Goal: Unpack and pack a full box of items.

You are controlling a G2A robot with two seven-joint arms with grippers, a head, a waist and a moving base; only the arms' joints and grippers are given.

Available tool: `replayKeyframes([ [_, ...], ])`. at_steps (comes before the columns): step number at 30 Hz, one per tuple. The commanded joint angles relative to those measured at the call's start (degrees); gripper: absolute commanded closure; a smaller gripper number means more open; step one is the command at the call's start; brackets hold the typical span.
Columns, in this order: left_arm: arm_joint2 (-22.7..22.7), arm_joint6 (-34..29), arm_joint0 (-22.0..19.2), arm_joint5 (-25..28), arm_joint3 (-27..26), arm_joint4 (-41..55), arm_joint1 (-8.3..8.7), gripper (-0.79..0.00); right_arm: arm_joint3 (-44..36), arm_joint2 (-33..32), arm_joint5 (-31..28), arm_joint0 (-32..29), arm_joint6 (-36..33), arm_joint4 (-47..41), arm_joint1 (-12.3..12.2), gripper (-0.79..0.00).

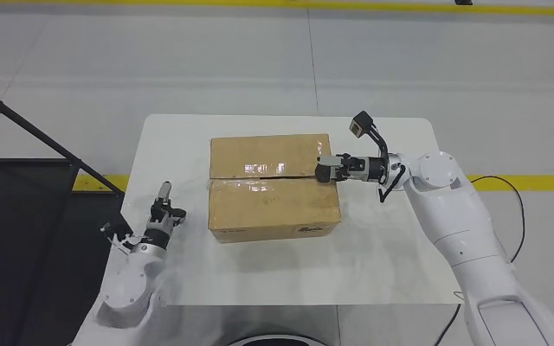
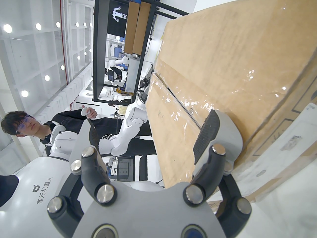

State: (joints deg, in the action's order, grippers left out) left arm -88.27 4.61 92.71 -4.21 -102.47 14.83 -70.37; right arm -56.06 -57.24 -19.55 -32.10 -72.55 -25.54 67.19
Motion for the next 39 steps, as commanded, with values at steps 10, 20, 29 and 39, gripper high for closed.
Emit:
replayKeyframes([
  [10,0.68,-2.39,-8.91,3.72,10.35,5.65,-0.8,-0.785,0.0,0.0,0.0,0.0,0.0,0.0,0.0,-0.785],
  [20,-4.11,4.73,-5.78,6.63,0.06,-6.1,-0.47,-0.785,0.0,0.0,0.0,0.0,0.0,0.0,0.0,-0.785],
  [29,-6.56,6.54,-4.76,4.4,-10.95,-12.82,-0.47,-0.785,-3.01,-0.71,0.62,-1.38,3.46,1.2,-0.24,-0.785],
  [39,-2.1,4.44,-9.73,0.2,-16.08,-20.76,-0.75,-0.785,-11.45,-5.42,2.47,-4.33,7.15,4.19,-1.86,-0.785],
])
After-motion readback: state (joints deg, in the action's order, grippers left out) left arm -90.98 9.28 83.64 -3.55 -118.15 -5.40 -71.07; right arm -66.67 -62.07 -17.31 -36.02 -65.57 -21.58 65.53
